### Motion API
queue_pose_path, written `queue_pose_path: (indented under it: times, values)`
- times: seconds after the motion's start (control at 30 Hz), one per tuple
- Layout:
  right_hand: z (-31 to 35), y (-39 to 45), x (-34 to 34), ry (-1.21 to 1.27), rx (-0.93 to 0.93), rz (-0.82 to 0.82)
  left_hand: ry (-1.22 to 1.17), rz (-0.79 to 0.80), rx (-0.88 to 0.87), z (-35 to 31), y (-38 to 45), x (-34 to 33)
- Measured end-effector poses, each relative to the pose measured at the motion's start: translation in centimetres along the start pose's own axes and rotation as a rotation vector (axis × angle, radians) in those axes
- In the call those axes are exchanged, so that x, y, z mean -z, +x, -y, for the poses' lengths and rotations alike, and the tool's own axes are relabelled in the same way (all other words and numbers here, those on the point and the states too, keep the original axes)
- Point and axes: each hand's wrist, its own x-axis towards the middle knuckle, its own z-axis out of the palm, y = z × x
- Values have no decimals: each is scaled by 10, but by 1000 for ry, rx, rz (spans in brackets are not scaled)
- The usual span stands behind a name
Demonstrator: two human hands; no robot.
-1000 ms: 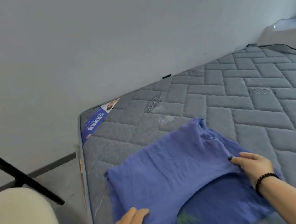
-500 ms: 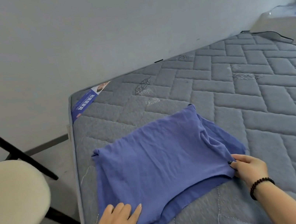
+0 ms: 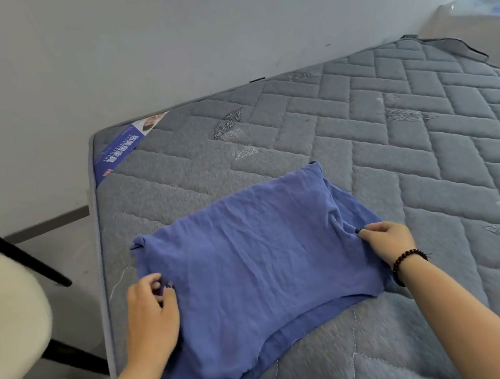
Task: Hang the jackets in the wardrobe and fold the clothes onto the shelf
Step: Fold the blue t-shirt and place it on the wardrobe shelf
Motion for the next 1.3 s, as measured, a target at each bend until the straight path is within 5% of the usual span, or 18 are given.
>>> queue_pose_path:
  times: [0.1,0.3,0.73,1.0,1.13,1.23,1.3]
  values:
    - [2,0,-4,-53,-3,2,8,-42,103,-1,16,-7]
    - [-8,-6,11,-96,-62,-285,242,-17,146,6,41,-10]
    - [67,39,-52,-434,278,-93,73,-68,215,6,93,-8]
    - [101,82,-70,-599,127,-94,-15,-76,309,6,96,7]
    - [115,96,-63,-486,130,23,151,-188,93,-11,82,-4]
    - [121,107,-59,-356,97,227,240,-266,-280,-33,63,-28]
    - [127,113,-57,-371,-45,362,199,-176,-573,-55,38,-56]
